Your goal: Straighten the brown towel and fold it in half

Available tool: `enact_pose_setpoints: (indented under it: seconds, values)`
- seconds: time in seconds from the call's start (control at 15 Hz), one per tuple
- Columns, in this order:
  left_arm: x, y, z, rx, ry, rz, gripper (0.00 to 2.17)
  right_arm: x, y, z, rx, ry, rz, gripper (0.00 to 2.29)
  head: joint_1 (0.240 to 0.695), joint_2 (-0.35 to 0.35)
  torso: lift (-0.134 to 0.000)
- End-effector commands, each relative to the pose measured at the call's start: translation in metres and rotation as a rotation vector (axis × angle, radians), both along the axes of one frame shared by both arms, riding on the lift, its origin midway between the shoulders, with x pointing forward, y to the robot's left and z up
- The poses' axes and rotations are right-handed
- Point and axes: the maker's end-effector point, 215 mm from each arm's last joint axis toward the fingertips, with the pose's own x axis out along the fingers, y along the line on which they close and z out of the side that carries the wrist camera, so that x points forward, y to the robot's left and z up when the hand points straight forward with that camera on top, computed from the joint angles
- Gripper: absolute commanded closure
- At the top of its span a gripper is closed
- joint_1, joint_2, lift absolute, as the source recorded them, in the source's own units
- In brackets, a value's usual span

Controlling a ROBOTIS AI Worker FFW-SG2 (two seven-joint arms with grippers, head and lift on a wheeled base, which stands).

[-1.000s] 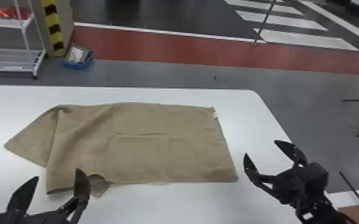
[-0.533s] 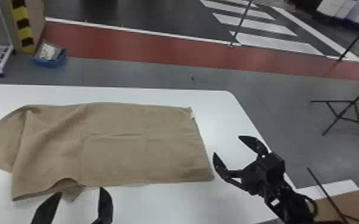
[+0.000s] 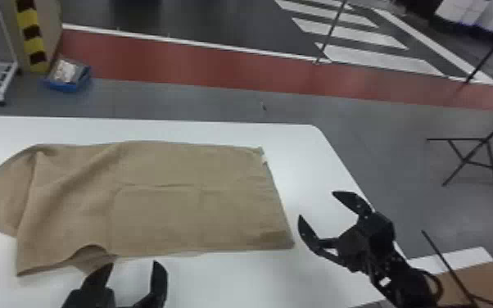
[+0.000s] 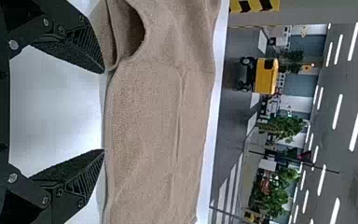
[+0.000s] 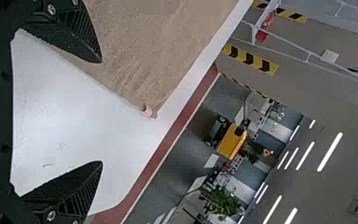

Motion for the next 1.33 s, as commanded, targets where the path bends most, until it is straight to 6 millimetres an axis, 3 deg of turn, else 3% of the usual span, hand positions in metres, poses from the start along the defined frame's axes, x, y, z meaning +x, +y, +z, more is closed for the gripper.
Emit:
enact_pose_setpoints:
  seconds: [0.0,0.47,0.73,0.87,0.93,1.2,1.27]
  values:
    - [0.012,0.012,0.003,0.009,-0.012,0.024,0.33,-0.002,-0.006,0.001,-0.006,0.003,-0.009,0.11,0.695,-0.35,-0.123]
    - [0.014,0.031,-0.013,0.037,0.035,0.05,0.33,0.009,0.0,0.0,0.015,0.005,0.0,0.11,0.695,-0.35,-0.123]
    - [0.019,0.053,-0.017,0.05,0.045,0.082,0.33,0.013,0.007,-0.001,0.025,0.005,0.013,0.11,0.695,-0.35,-0.123]
    - [0.018,0.055,-0.022,0.055,0.06,0.077,0.38,0.014,0.007,-0.002,0.028,0.005,0.012,0.11,0.695,-0.35,-0.123]
    - [0.017,0.054,-0.023,0.055,0.065,0.073,0.54,0.014,0.008,-0.002,0.029,0.005,0.011,0.11,0.695,-0.35,-0.123]
    - [0.013,0.054,-0.027,0.068,0.082,0.059,0.54,0.014,0.012,0.0,0.035,0.001,0.015,0.11,0.695,-0.35,-0.123]
    - [0.008,0.059,-0.037,0.087,0.118,0.057,0.54,0.013,0.012,0.001,0.034,-0.001,0.016,0.11,0.695,-0.35,-0.123]
